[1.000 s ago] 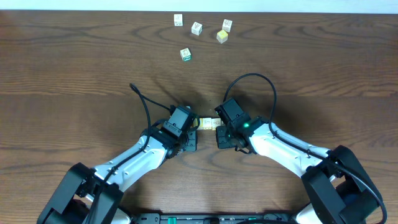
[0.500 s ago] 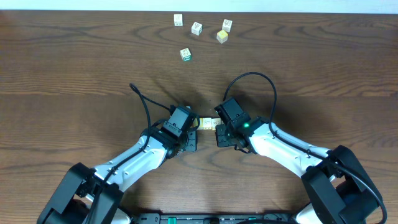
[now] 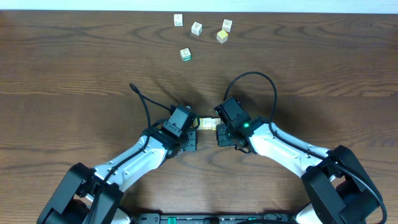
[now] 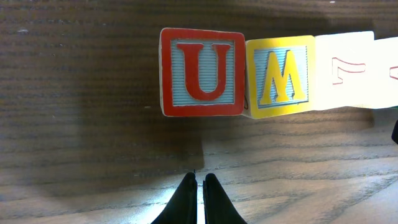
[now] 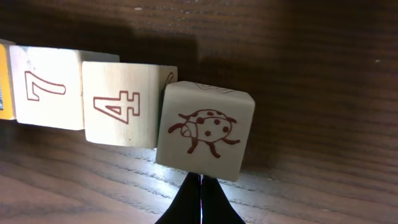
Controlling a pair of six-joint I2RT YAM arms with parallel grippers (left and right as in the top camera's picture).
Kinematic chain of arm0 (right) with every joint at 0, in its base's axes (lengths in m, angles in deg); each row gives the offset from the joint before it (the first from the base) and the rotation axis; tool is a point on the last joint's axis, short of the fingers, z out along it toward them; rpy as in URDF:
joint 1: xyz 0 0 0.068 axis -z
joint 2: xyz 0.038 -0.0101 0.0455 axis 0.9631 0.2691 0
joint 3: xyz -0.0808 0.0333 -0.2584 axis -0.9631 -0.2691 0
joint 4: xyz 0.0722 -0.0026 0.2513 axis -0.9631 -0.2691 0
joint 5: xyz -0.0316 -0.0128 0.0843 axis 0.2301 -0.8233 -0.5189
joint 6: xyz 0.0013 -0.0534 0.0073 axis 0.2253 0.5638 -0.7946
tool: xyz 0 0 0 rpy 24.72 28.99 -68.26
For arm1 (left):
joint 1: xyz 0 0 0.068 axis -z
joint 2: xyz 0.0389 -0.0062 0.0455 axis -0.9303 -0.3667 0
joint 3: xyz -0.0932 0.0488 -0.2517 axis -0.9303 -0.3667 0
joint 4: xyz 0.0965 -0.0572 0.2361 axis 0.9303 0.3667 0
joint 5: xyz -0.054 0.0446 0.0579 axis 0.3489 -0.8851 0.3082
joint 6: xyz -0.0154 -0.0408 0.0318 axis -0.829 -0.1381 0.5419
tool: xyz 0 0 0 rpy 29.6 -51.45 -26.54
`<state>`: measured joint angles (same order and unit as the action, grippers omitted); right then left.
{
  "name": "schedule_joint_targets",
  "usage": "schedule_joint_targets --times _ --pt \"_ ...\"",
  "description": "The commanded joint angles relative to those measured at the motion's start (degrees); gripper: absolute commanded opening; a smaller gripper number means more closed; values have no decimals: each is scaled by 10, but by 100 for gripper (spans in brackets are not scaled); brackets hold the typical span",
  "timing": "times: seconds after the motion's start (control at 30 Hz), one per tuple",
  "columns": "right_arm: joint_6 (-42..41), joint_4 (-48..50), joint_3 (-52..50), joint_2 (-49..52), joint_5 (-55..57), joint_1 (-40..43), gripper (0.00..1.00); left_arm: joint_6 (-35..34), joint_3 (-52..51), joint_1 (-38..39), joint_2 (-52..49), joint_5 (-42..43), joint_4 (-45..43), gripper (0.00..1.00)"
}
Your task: Lift 5 blocks
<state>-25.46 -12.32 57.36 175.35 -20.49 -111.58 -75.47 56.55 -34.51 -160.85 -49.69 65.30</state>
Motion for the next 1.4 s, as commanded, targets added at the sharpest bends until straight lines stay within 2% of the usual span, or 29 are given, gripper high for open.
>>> schedule_joint_targets --times 0.0,0.8,1.03,1.23,1.37 --pt "-5 -1 -2 -1 16 5 1 1 3 1 0 -12 0 7" --pt "-5 16 -2 -1 26 12 1 1 3 1 0 -12 0 7" --pt "-5 -9 -2 -1 21 12 1 1 3 1 0 -12 0 7" --pt "-16 -46 -2 -1 75 13 1 1 3 1 0 -12 0 7" --pt "-16 -38 -2 -1 91 27 1 1 3 1 0 -12 0 7"
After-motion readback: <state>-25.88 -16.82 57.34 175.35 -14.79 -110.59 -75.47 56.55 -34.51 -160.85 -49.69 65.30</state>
